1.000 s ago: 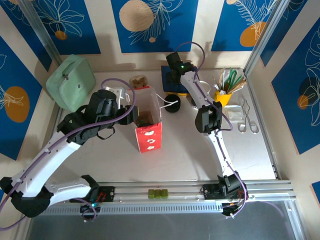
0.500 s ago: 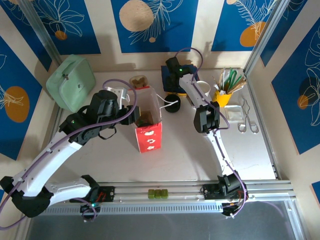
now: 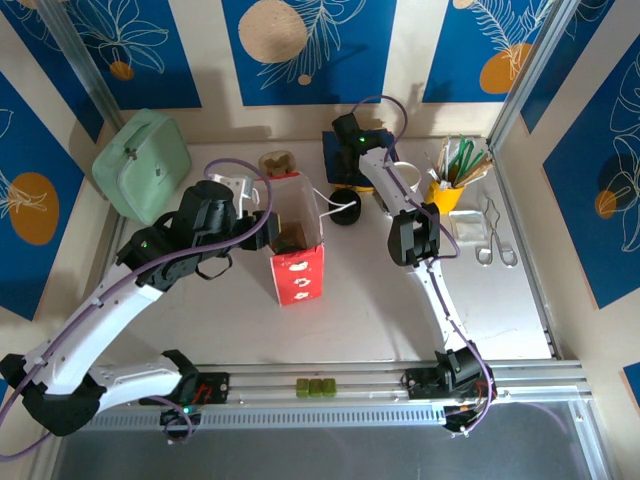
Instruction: Pack the takeout coffee
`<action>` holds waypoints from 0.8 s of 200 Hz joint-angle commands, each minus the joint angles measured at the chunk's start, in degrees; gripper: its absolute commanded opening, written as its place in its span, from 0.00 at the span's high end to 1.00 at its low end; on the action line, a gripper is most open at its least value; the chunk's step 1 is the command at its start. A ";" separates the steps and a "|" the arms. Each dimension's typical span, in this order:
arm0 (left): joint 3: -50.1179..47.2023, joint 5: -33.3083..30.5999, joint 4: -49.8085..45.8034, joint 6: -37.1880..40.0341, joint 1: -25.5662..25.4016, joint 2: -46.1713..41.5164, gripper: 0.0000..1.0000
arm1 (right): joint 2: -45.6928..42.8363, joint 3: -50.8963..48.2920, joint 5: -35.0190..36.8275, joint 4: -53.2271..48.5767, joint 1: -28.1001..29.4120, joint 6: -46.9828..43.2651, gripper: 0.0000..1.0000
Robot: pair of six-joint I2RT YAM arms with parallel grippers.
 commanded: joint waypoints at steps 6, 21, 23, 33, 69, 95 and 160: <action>-0.39 0.64 0.46 -0.17 0.46 -0.91 0.42 | -0.42 2.54 -1.98 -0.47 -0.38 0.29 0.65; -0.52 0.61 0.49 -0.22 0.48 -0.87 0.42 | -1.27 2.52 -2.44 -0.20 -0.46 0.36 0.68; -0.53 0.61 0.47 -0.15 0.50 -0.87 0.42 | -1.42 2.57 -2.54 -0.23 -0.56 0.28 0.69; -0.57 0.70 0.45 -0.30 0.51 -0.87 0.42 | -2.05 2.59 -2.86 -0.07 -0.65 0.26 0.71; -0.37 0.79 0.29 -0.48 0.52 -0.84 0.42 | -4.34 2.69 -3.54 -0.42 -1.11 0.43 0.75; -0.45 0.80 0.28 -0.69 0.53 -1.13 0.42 | -5.92 2.72 -4.79 -0.42 -1.54 0.79 0.78; -0.97 1.14 0.55 -1.47 0.45 -1.39 0.42 | -10.06 3.01 -6.17 -0.70 -2.11 1.05 0.78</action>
